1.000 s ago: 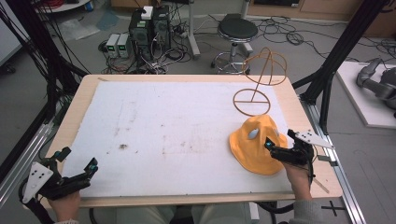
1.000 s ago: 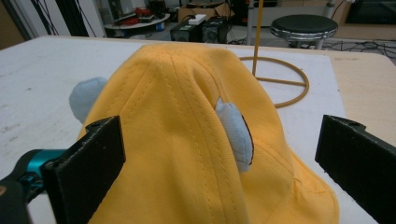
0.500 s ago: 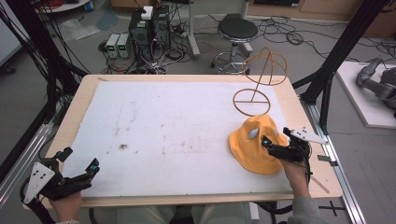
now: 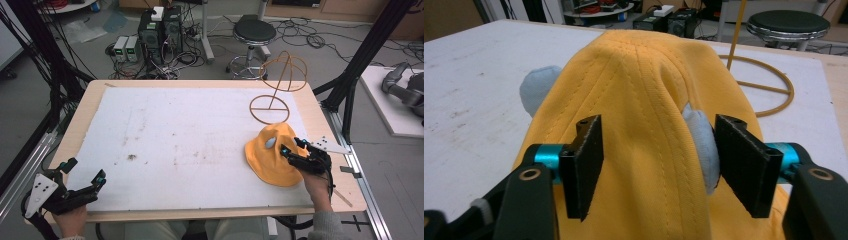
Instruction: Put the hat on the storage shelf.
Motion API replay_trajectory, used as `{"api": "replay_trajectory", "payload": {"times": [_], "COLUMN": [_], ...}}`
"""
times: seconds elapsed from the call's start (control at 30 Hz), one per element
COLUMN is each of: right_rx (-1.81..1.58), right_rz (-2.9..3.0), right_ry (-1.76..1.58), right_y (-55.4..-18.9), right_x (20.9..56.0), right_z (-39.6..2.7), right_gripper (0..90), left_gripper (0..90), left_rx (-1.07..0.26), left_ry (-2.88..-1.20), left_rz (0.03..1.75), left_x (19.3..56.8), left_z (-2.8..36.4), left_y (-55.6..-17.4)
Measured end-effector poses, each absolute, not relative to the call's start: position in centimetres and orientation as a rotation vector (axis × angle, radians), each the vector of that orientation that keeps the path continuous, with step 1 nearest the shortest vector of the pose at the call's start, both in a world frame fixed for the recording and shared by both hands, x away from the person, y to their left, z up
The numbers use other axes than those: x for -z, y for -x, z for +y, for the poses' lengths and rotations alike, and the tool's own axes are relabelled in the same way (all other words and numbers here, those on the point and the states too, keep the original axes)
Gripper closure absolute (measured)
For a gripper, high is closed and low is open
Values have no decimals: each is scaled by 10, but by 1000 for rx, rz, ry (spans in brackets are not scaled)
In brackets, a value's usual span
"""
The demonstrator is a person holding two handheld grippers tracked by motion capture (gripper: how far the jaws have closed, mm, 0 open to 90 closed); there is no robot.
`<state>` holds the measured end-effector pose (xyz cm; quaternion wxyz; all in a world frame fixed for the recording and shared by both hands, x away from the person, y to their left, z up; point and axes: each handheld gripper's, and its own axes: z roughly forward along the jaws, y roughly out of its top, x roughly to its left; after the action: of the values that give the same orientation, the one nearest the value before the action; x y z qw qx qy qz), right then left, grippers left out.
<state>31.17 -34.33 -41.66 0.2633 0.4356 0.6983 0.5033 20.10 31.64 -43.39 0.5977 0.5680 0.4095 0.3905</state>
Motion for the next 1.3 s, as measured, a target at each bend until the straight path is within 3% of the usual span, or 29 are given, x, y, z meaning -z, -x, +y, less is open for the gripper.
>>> {"api": "replay_trajectory", "payload": {"times": [0.5, 1.3], "right_rx": [-1314, -1351], "right_rz": [1844, 1660], "right_ry": [-1179, -1020], "right_y": [-309, -289], "right_x": [415, 378], "right_z": [-347, -342], "right_gripper": [782, 832], "left_gripper": [17, 17], "left_rx": [-911, -918], "left_ry": [-1318, -1317], "left_rz": [956, 965], "left_x": [434, 434], "left_z": [317, 317], "left_y": [-201, -201]}}
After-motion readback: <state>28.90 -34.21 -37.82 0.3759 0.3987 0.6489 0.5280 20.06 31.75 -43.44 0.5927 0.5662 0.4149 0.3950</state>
